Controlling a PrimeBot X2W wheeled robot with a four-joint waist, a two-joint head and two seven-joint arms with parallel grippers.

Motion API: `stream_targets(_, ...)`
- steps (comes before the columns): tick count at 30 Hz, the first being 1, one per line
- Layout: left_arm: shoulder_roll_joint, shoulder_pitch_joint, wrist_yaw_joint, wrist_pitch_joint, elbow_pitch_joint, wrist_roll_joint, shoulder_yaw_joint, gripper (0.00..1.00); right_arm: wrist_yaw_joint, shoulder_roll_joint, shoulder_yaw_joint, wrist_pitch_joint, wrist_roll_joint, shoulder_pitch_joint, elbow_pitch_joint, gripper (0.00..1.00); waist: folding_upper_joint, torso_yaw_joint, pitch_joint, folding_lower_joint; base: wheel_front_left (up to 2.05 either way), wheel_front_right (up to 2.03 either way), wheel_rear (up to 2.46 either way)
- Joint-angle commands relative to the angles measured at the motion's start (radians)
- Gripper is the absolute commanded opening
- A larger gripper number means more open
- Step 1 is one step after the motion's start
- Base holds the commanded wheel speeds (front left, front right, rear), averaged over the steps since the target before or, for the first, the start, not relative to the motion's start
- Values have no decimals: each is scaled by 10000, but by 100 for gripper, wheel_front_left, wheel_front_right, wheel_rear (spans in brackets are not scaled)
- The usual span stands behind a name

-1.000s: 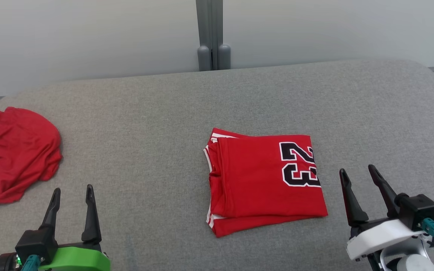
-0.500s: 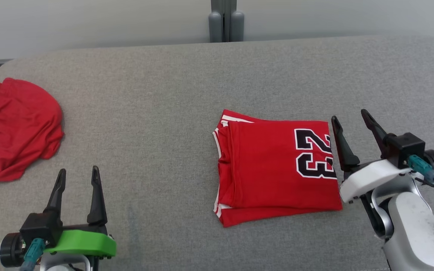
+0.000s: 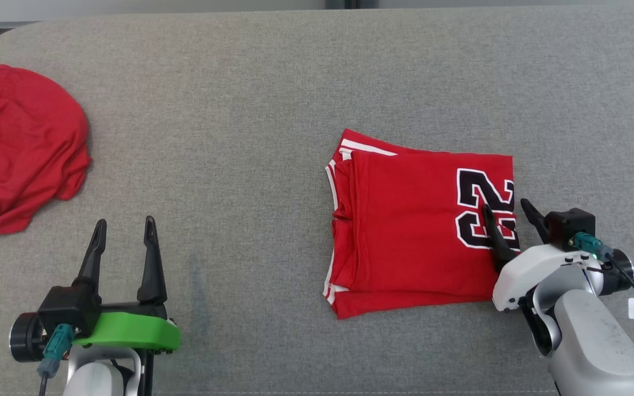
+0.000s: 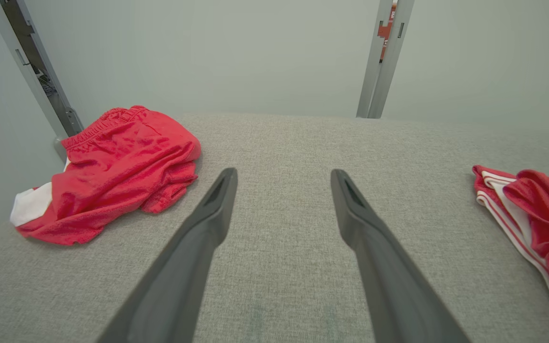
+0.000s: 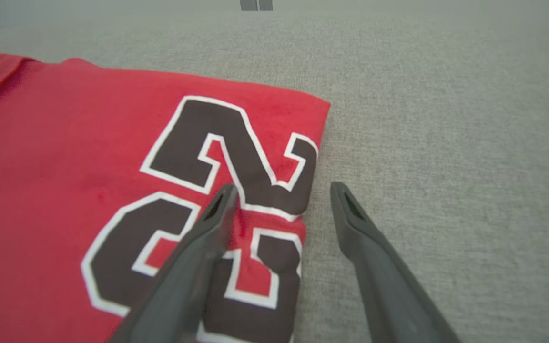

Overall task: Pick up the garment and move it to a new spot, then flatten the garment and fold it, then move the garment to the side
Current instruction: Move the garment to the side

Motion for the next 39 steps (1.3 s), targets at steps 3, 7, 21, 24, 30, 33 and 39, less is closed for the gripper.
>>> stream_targets(3,-24,-244,-20,-49,12,11,-1,100,-16,162,60,-113,139,43,600,100,0,-27,114,0,0,0,0)
stream_targets(7,-39,-331,-62,-47,36,54,16,100,-8,386,302,-147,385,59,1237,69,0,-69,145,0,0,0,0)
stream_targets(21,-110,-654,-101,-43,-161,64,-98,100,-22,-647,993,-241,564,-2337,1910,0,0,-260,866,0,0,0,0)
stream_targets(24,-118,-793,-105,-43,-297,82,-124,100,-21,-1146,1208,-93,531,-3099,1919,0,0,-487,1385,0,0,0,0)
stream_targets(30,-116,-1399,-122,-34,-625,234,-126,100,-19,-2565,1680,105,618,-4431,1749,0,0,-1093,2612,0,0,0,0)
stream_targets(33,22,-1714,-151,-30,-821,413,-86,100,-19,-3254,1734,176,810,-4977,1608,0,0,-1468,3229,0,0,0,0)
stream_targets(39,356,-2185,-148,-31,-1295,691,-82,100,-19,-4552,1606,261,1231,-5868,1350,0,0,-2244,4150,0,0,0,0)
